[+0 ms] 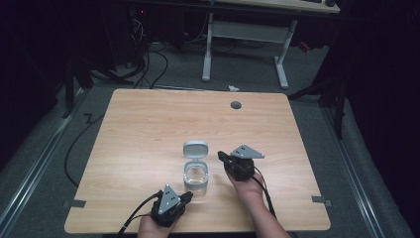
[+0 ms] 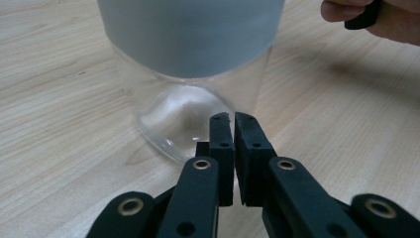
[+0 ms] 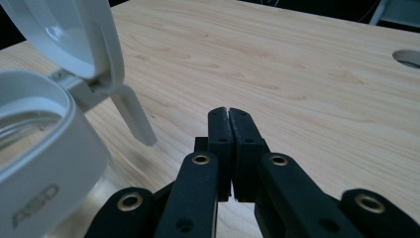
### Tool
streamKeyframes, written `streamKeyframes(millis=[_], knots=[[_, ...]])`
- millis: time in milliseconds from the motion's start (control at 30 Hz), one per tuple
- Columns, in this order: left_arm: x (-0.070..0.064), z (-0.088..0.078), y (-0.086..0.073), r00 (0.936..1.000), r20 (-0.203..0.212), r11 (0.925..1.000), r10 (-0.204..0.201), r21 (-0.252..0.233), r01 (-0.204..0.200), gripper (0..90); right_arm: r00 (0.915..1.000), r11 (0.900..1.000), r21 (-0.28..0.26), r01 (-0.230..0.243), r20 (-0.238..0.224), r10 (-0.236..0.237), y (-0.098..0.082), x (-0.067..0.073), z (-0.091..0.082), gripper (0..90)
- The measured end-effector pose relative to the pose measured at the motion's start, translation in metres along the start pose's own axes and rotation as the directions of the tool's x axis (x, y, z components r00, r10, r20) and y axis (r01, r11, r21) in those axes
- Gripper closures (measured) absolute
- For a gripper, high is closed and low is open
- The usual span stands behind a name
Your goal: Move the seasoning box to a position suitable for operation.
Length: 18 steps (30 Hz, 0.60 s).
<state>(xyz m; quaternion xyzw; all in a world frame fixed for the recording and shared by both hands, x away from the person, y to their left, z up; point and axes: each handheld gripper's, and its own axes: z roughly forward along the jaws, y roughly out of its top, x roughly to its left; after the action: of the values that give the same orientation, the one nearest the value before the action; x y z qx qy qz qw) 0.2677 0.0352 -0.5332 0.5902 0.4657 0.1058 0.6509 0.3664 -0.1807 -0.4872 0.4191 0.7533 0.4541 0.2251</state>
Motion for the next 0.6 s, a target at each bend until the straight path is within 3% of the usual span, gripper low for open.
streamKeyframes(millis=[600], knots=[[0.001, 0.002, 0.0, 0.9999, -0.015, 1.0, -0.001, -0.009, 0.001, 90.0, 0.9984, 0.997, -0.063, 0.041, -0.037, -0.044, 0.037, 0.014, 0.007, 90.0]])
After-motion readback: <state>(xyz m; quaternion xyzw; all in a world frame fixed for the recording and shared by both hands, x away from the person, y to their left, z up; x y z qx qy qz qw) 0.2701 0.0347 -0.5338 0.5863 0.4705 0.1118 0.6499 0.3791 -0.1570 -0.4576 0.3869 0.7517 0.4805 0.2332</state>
